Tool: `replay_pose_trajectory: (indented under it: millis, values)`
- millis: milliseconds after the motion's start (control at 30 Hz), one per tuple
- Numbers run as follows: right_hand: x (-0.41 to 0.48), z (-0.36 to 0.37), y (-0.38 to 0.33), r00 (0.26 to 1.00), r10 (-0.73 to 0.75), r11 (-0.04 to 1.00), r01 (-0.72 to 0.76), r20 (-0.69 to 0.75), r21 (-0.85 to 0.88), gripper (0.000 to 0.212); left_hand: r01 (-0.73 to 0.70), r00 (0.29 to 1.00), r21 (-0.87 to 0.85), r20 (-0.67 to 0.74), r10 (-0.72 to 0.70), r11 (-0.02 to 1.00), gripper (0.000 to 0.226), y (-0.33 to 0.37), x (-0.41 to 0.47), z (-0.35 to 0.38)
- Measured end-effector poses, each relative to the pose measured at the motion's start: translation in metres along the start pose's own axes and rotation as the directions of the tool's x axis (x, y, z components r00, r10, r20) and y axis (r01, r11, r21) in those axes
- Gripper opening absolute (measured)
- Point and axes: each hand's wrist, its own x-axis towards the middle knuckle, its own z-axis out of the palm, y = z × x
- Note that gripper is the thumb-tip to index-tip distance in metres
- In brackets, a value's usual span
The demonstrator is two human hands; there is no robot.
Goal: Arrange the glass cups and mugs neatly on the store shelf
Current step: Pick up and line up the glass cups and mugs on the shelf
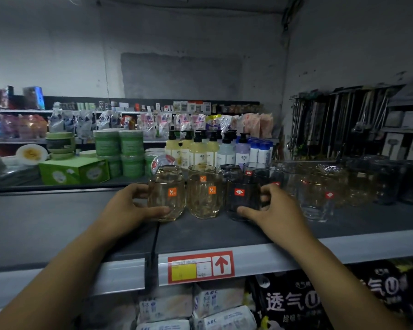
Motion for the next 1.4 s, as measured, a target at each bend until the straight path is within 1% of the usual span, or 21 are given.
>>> replay_pose_trajectory:
  millis: [100,167,300,433,533,633,833,933,1100,1400]
  values:
    - [0.003,0.003,0.002,0.999,-0.016,0.998,0.014,-0.038,-0.054,0.068,-0.016,1.0,0.024,-0.013,0.016,1.0,0.077,0.0,0.001,0.002]
    - [0.004,0.007,0.002,0.998,-0.013,0.998,0.009,-0.059,-0.058,0.068,-0.018,1.0,0.034,-0.018,0.019,0.999,0.07,-0.001,0.002,0.002]
    - [0.005,0.014,0.002,0.995,0.007,0.998,-0.013,-0.102,-0.062,0.069,-0.038,0.999,0.075,-0.021,0.04,0.996,0.073,-0.002,0.003,0.003]
    - [0.005,0.016,0.001,0.993,0.009,0.998,-0.017,-0.119,-0.063,0.062,-0.047,0.998,0.1,-0.025,0.049,0.994,0.077,-0.001,0.004,0.003]
    - [0.003,0.016,-0.001,0.992,0.011,0.999,-0.017,-0.127,-0.048,0.046,-0.056,0.998,0.096,-0.017,0.058,0.994,0.083,-0.001,0.004,0.003]
    - [0.002,0.016,0.0,0.99,-0.002,0.999,-0.003,-0.144,-0.04,0.036,-0.074,0.997,0.099,-0.014,0.076,0.992,0.08,-0.002,0.004,0.003]
    - [0.0,0.018,0.0,0.986,-0.01,0.998,0.001,-0.168,-0.055,0.037,-0.103,0.994,0.151,-0.016,0.106,0.983,0.079,-0.003,0.005,0.004]
    - [0.0,0.018,0.0,0.986,-0.016,0.997,0.003,-0.164,-0.077,0.034,-0.104,0.993,0.155,-0.031,0.11,0.982,0.078,-0.005,0.006,0.005]
    - [0.001,0.02,0.001,0.99,-0.023,0.994,0.008,-0.141,-0.112,0.033,-0.091,0.992,0.158,-0.078,0.104,0.983,0.066,-0.005,0.007,0.007]
    - [0.0,0.02,-0.001,0.991,-0.015,0.99,-0.005,-0.135,-0.14,0.032,-0.093,0.992,0.177,-0.072,0.107,0.98,0.068,-0.002,0.005,0.008]
